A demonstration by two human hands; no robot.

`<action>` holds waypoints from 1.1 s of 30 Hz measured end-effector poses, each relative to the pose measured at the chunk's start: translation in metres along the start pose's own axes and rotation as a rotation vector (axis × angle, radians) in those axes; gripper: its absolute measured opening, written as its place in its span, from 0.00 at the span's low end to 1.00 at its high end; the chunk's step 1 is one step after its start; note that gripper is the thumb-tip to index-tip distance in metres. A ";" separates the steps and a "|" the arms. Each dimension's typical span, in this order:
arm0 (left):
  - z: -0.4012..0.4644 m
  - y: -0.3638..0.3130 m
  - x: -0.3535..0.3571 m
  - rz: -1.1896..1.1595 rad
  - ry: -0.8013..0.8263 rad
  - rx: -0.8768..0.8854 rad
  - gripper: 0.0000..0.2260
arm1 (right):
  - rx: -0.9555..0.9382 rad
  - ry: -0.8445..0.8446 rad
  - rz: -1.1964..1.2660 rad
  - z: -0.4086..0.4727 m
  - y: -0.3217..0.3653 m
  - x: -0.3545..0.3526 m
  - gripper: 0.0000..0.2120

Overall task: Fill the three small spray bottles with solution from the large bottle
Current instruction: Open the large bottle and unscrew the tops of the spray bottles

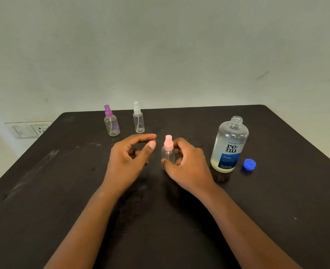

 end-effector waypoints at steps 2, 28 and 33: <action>0.000 0.003 -0.003 0.066 -0.039 0.012 0.10 | 0.015 0.010 -0.033 0.000 -0.004 0.001 0.15; 0.136 0.050 0.021 0.488 -0.169 -0.146 0.10 | -0.154 -0.129 -0.087 -0.001 0.026 -0.021 0.30; 0.122 0.026 0.003 0.442 -0.186 -0.078 0.10 | -0.253 -0.438 0.094 -0.007 0.053 -0.058 0.19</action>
Point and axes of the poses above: each hand's wrist, its own z-axis towards the middle knuckle, its own x-axis out of the palm, y = z × x, the point moved 10 cm from there along z, towards the middle knuckle, and after that the axes turned 14 degrees about -y, right-handed, at the moved point
